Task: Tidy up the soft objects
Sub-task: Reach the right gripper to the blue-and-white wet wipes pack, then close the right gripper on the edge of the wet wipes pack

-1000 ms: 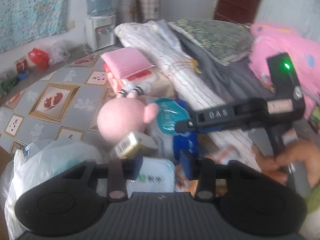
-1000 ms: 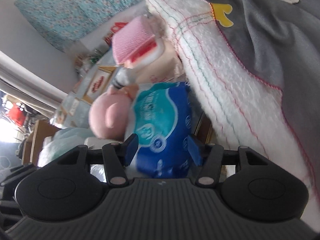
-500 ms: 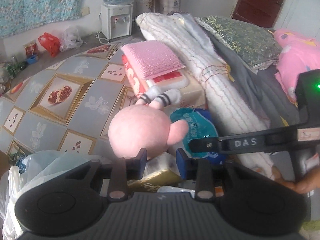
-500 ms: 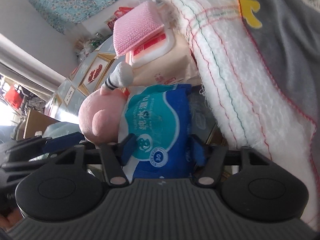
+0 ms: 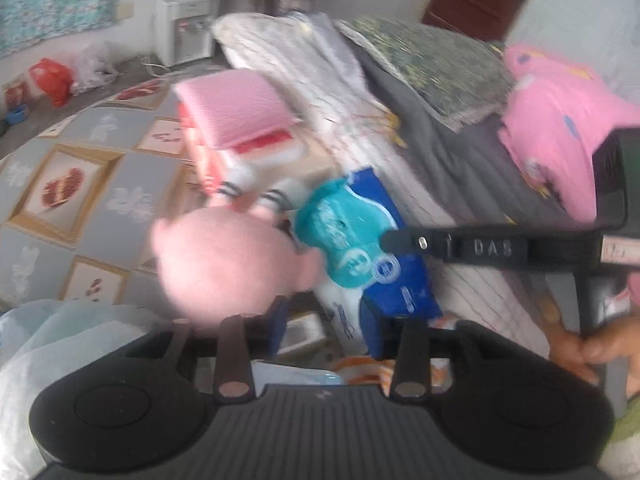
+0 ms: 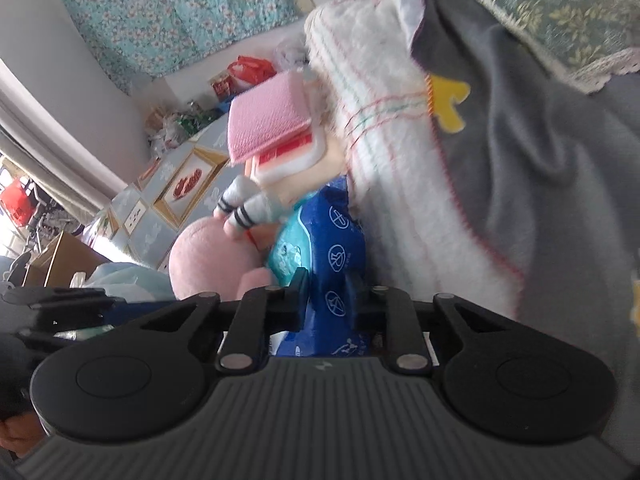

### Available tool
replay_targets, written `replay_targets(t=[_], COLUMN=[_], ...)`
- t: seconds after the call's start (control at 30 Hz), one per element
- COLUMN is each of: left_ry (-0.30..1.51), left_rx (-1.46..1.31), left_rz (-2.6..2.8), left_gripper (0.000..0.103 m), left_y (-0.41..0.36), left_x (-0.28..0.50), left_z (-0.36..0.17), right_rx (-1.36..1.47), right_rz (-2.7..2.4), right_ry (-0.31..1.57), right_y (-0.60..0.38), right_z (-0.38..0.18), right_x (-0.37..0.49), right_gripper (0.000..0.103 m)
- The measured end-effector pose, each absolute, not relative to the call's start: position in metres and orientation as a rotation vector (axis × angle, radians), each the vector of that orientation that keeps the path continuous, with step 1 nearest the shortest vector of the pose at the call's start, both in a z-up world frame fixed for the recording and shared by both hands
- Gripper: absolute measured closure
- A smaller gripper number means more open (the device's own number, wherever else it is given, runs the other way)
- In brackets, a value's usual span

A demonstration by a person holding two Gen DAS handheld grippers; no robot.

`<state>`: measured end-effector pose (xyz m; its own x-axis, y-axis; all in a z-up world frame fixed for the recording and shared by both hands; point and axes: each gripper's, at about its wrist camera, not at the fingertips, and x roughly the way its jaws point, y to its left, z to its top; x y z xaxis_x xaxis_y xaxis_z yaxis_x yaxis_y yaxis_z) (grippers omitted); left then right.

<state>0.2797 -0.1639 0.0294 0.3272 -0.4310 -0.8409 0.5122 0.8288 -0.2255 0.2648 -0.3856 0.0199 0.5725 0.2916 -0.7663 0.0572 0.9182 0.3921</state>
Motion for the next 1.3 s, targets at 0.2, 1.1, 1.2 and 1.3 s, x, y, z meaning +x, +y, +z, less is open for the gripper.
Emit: replay_targets(t=[0.2, 1.1, 1.2, 1.3], left_ry=[1.141, 1.288, 1.274, 1.254], left_rx=[0.101, 0.124, 0.129, 0.131], left_rz=[-0.664, -0.596, -0.592, -0.588], left_gripper=[0.047, 0.02, 0.024, 0.025], left_y=[-0.19, -0.246, -0.248, -0.247], left_x=[0.283, 0.316, 0.315, 0.313], left_z=[0.013, -0.023, -0.024, -0.022], right_rx=[0.387, 0.565, 0.539, 0.518], right_rz=[0.13, 0.163, 0.193, 0.209], right_ry=[0.965, 1.116, 1.134, 1.122], right_y=[-0.394, -0.41, -0.403, -0.398], right_z=[0.017, -0.011, -0.014, -0.013], right_x=[0.257, 0.281, 0.287, 0.286], right_gripper=[0.087, 0.06, 0.051, 0.051])
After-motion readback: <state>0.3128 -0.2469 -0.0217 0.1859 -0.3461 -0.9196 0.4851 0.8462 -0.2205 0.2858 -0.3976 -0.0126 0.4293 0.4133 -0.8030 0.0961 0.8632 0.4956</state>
